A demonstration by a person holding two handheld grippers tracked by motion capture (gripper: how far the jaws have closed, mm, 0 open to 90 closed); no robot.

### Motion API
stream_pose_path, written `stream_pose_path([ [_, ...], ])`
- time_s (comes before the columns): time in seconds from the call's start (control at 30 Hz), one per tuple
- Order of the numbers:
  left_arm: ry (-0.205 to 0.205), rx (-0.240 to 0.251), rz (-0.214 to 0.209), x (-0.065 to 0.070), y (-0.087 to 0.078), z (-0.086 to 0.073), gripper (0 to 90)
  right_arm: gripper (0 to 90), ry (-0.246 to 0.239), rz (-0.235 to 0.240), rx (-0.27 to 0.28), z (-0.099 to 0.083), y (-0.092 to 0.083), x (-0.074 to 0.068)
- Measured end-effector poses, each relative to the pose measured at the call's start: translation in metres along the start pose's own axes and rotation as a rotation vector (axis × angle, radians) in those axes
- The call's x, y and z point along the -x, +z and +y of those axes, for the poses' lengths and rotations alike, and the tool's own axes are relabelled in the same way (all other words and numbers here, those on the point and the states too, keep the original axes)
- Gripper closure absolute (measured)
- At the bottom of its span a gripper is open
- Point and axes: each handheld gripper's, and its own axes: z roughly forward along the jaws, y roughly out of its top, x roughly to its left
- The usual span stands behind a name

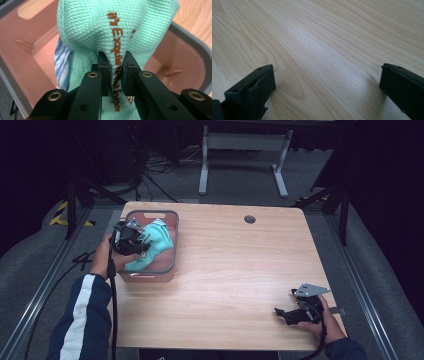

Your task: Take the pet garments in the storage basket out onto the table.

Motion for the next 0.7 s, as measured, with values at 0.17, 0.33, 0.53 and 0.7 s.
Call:
stream_pose_path([
  [0.17, -0.014, 0.090, -0.016, 0.000, -0.012, -0.004, 80.3, 0.5, 0.000, 0.000, 0.000, 0.000, 0.000, 0.000],
  [0.33, -0.014, 0.163, 0.005, 0.005, -0.024, -0.007, 80.4, 0.5, -0.001, 0.000, 0.000, 0.000, 0.000, 0.000],
  [0.53, -0.011, 0.225, 0.021, 0.013, -0.034, -0.008, 80.5, 0.5, 0.000, 0.000, 0.000, 0.000, 0.000, 0.000],
  [0.7, -0.016, 0.254, 0.015, 0.020, -0.040, -0.009, 80.5, 0.5, 0.000, 0.000, 0.000, 0.000, 0.000, 0.000],
])
